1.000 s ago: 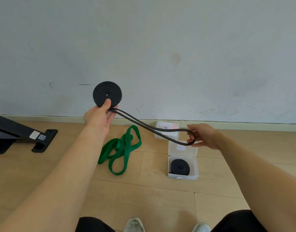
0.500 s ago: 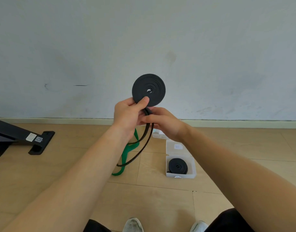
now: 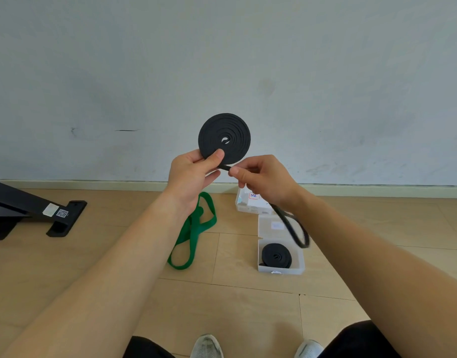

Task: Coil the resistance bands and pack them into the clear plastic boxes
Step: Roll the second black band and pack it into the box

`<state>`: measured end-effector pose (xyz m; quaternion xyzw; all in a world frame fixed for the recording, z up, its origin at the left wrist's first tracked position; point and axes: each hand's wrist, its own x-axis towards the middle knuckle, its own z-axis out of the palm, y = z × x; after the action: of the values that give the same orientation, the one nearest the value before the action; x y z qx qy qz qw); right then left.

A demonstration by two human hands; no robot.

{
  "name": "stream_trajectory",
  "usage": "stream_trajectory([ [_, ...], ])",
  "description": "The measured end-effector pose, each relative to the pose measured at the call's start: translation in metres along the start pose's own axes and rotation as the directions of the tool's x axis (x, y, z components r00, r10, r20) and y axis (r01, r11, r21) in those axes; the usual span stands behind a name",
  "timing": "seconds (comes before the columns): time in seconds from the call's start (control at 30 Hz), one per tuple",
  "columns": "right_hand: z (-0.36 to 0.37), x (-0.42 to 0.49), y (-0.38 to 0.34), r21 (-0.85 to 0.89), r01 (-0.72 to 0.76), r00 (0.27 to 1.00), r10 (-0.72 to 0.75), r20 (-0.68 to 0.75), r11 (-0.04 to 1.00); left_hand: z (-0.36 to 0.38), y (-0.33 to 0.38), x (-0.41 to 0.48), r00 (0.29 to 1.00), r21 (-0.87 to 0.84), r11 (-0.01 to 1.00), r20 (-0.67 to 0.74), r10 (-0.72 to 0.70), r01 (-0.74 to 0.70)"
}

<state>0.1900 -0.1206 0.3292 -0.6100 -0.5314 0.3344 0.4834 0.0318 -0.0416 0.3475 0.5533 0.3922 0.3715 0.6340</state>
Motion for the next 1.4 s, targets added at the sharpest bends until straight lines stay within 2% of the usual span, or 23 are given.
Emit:
stream_trajectory([
  [0.4, -0.017, -0.004, 0.001, 0.033, -0.050, 0.999, 0.050, 0.008, 0.998, 0.003, 0.000, 0.000, 0.996, 0.094, 0.996, 0.094, -0.004, -0.005],
  [0.57, -0.017, -0.006, 0.002, 0.134, -0.068, 0.998, 0.066, 0.018, 0.989, 0.000, 0.001, -0.002, 0.989, 0.141, 0.990, 0.149, -0.019, -0.002],
  [0.67, -0.011, -0.006, 0.002, 0.250, -0.070, 0.997, 0.071, 0.007, 0.966, 0.003, -0.003, -0.004, 0.992, 0.042, 0.998, 0.119, -0.048, 0.044],
  [0.83, 0.012, -0.005, 0.003, 0.492, -0.095, 0.992, 0.126, -0.029, 0.865, 0.033, -0.016, -0.013, 0.993, -0.337, 0.935, 0.072, -0.094, 0.113],
  [0.93, 0.021, -0.003, 0.000, 0.549, -0.102, 0.986, 0.159, -0.056, 0.829, 0.042, -0.012, -0.012, 0.994, -0.366, 0.925, -0.008, -0.111, 0.100],
  [1.0, 0.019, -0.001, -0.002, 0.521, -0.102, 0.991, 0.130, -0.017, 0.847, 0.037, -0.008, -0.011, 0.997, -0.322, 0.944, -0.013, -0.075, 0.067],
  [1.07, 0.012, -0.001, -0.003, 0.398, -0.106, 0.994, 0.083, 0.073, 0.911, 0.027, -0.006, -0.008, 0.999, -0.269, 0.962, -0.010, -0.048, 0.043],
  [1.17, 0.001, -0.002, 0.000, 0.204, -0.127, 0.982, 0.094, 0.161, 0.971, 0.011, -0.006, -0.003, 0.999, -0.182, 0.983, -0.025, -0.037, 0.031],
  [1.3, -0.013, -0.004, 0.006, 0.104, -0.145, 0.969, 0.120, 0.215, 0.984, 0.000, -0.003, -0.003, 0.998, -0.029, 0.998, 0.047, -0.045, 0.047],
  [1.4, -0.024, -0.002, 0.009, -0.033, -0.112, 0.974, 0.117, 0.195, 0.993, -0.002, -0.002, -0.003, 0.997, 0.039, 0.999, 0.067, -0.040, 0.037],
])
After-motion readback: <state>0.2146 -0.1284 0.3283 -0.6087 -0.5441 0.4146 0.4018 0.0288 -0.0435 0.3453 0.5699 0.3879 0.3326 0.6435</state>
